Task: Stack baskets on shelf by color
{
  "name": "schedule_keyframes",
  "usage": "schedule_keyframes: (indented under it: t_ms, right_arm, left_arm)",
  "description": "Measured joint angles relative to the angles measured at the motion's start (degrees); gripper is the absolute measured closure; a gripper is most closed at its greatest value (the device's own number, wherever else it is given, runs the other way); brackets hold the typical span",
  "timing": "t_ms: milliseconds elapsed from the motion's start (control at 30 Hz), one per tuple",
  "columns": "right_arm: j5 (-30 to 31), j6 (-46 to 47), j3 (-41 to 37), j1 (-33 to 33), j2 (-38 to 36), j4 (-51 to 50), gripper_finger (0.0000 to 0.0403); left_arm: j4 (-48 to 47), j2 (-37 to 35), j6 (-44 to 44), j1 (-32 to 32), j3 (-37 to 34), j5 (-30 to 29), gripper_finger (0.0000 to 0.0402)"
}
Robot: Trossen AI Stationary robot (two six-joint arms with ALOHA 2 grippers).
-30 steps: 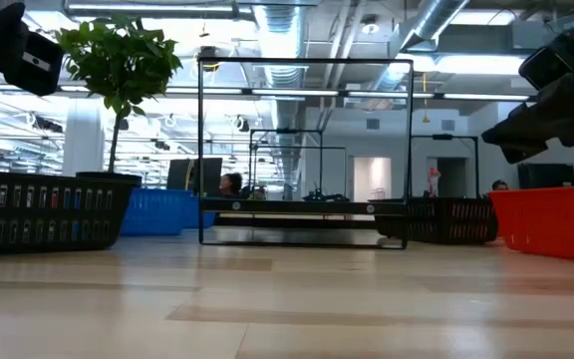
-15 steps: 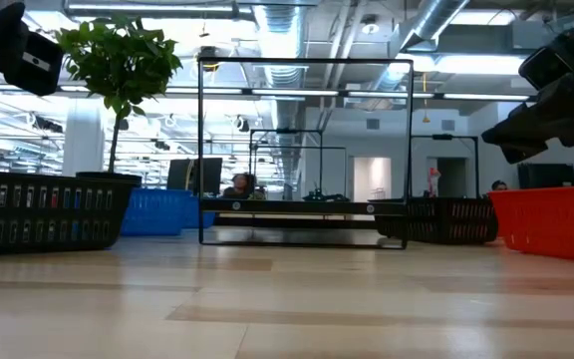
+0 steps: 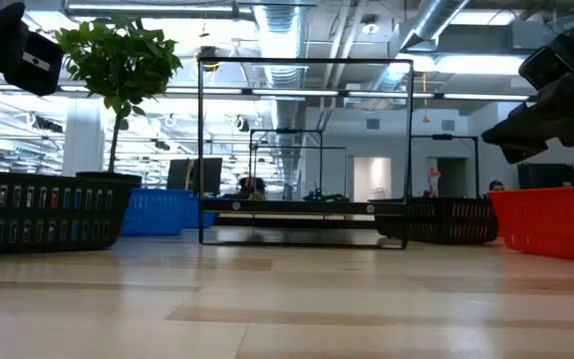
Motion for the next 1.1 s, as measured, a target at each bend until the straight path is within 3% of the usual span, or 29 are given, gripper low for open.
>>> schedule_keyframes:
  t_ms: [400,567,800,1100]
  right_arm:
    - [0.02,0.00,0.02,0.02,0.01,0.02,0.0280]
    - [0.24,-2.49,0.00,-0.05,0.02,1.02,0.0280]
    - [0.31,-2.80,0.02,0.00,0.02,8.99,0.0280]
    - [0.23,4.85,0.02,0.00,0.01,22.05,0.0280]
  left_arm:
    - [0.02,0.02,0.84,0.00,-0.02,-0.26,0.0234]
    - [1.48,0.02,6.39,-0.02,-0.04,-5.27,0.0234]
    - [1.08,0.02,5.23,-0.02,-0.04,-7.82,0.0234]
    - [12.08,0.00,0.05,-0.02,-0.04,-8.24,0.0234]
